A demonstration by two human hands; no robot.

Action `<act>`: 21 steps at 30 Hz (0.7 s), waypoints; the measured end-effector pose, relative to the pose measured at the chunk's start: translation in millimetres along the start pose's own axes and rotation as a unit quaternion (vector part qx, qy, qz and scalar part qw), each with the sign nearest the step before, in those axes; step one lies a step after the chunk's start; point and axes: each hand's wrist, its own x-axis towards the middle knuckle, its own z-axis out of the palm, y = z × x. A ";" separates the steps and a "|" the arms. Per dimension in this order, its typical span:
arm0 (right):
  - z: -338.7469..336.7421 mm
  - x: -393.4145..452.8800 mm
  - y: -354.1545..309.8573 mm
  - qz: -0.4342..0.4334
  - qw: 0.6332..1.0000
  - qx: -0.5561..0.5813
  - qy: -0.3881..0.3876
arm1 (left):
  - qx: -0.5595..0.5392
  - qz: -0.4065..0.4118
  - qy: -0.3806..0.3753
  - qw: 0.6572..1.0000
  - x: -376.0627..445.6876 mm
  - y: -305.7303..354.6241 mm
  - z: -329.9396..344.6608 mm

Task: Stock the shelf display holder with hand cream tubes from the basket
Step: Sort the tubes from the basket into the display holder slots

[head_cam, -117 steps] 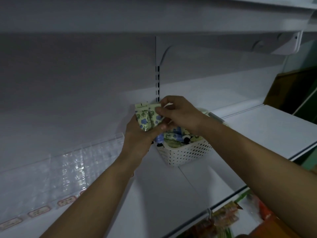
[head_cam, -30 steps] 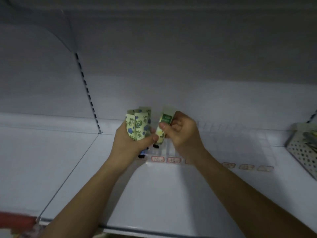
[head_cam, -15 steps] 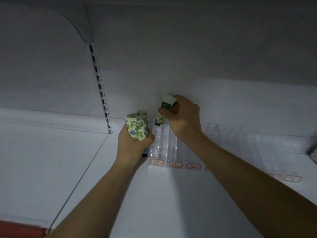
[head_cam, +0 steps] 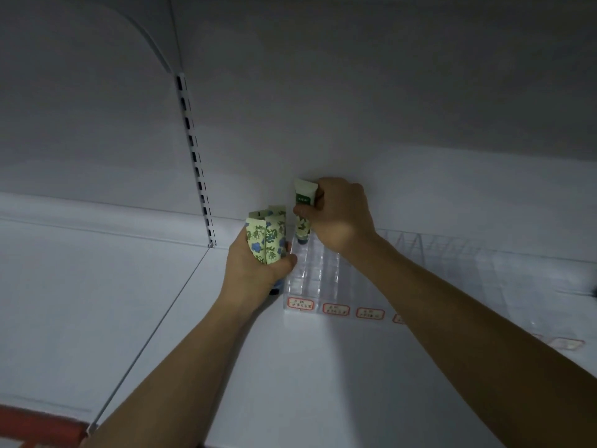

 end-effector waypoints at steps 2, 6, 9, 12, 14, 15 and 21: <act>4.7 -2.9 2.8 0.013 1.000 -0.002 -0.005 | 0.005 0.001 0.001 1.000 0.3 -0.1 0.0; 7.8 -10.8 5.0 0.027 0.999 0.042 0.009 | -0.001 0.004 0.012 1.000 -0.8 4.1 -2.6; 10.0 -30.5 3.3 0.015 0.986 0.139 0.089 | 0.006 0.014 0.005 1.000 -1.5 11.5 -7.1; 5.0 -54.4 -7.2 -0.023 0.962 0.196 0.189 | -0.012 0.028 -0.033 0.999 -6.6 21.2 -9.0; 1.3 -63.3 -15.9 -0.008 0.955 0.266 0.131 | -0.034 0.039 -0.068 0.996 -12.0 25.6 -7.6; 2.0 -66.0 -17.5 0.000 0.952 0.293 0.085 | -0.040 0.044 -0.082 0.995 -14.3 26.8 -6.5; -0.6 -70.6 -6.2 0.031 0.954 0.295 0.030 | -0.076 0.035 -0.098 0.992 -16.9 26.4 -5.6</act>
